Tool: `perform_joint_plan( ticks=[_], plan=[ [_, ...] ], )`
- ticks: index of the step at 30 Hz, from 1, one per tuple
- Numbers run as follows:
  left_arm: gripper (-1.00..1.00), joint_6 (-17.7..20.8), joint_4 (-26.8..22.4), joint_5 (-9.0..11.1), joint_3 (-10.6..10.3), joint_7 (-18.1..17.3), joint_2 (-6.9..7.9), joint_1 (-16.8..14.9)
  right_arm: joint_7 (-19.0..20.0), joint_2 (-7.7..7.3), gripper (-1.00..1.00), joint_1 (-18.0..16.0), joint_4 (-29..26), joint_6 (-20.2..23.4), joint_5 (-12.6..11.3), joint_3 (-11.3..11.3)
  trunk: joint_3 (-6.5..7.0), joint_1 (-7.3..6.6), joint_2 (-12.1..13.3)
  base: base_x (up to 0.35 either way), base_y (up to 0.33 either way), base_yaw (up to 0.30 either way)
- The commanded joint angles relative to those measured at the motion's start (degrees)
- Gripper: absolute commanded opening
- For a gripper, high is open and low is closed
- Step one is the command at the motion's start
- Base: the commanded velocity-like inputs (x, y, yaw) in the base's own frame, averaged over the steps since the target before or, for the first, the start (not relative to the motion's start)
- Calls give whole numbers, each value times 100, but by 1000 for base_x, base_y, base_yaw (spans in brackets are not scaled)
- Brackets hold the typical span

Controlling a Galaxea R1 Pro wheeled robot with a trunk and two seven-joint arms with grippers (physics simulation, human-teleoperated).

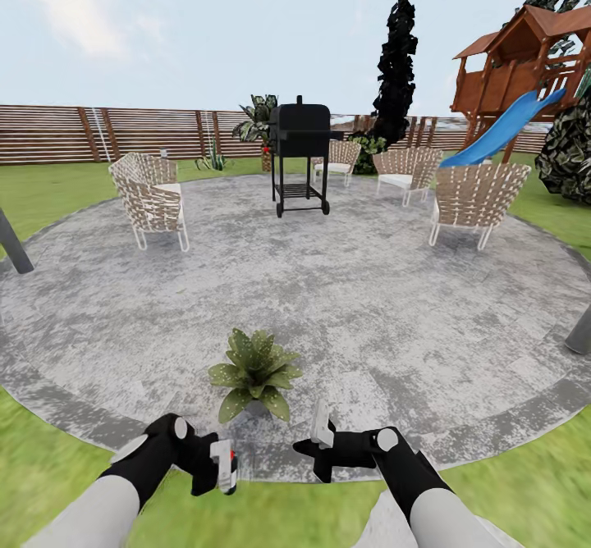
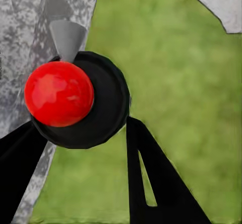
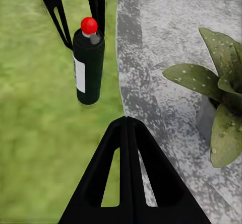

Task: Pick up the pesticide atomizer in the garden and spray insectifuge to fully cover both potted plants in the garden.

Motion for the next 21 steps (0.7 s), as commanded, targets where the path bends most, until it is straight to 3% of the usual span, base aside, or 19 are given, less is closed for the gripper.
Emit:
perform_joint_plan(
  ticks=[1,2,3,5,8,11,13,14,18,19,20,21],
  plan=[
    [-100,-21,19,-9,-12,30,128,5,33,2,-100,-4,-6,-18,43,-48,-6,-1,-3,0,0,0],
    [-100,-19,63,-8,-6,71,213,7,30,-6,-100,-4,-6,-18,45,-50,-6,-1,-3,0,0,0],
    [-100,-17,174,-5,4,178,339,9,27,-21,100,-4,-6,-18,49,-53,-6,-1,-3,0,0,0],
    [-100,-7,459,0,42,551,458,11,20,-47,100,-4,-6,-22,46,-60,-6,-1,-3,0,0,0],
    [-100,1,975,66,193,1330,483,17,-1,-127,100,1,-2,-26,31,-70,-6,-1,-3,0,0,0],
    [-100,-8,1582,535,508,2205,459,20,-508,-237,100,17,99,-30,20,-92,-6,-1,-3,0,0,0],
    [-100,-13,1827,1072,704,2588,460,20,-1246,-380,100,21,453,-34,6,-98,-6,-1,-3,0,0,0],
    [-100,-14,1897,1450,798,2795,463,20,-1752,-421,100,23,717,-35,-1,-101,-6,-1,-3,0,0,0],
    [-100,-18,1965,2712,916,3461,469,111,-3365,-476,100,28,1375,-35,-53,-107,-6,-1,-3,0,0,0],
    [-100,-32,1961,3129,927,3710,463,209,-3875,-494,100,30,1555,-35,-181,-108,-6,-1,-3,0,0,0],
    [-100,-68,1961,3412,931,3887,460,271,-4188,-511,100,32,1653,-35,-318,-109,-6,-1,-3,0,0,0],
    [-100,-208,1968,3813,934,4145,460,367,-4582,-583,100,57,1762,-37,-582,-107,-6,-1,-3,0,0,0]
  ],
)
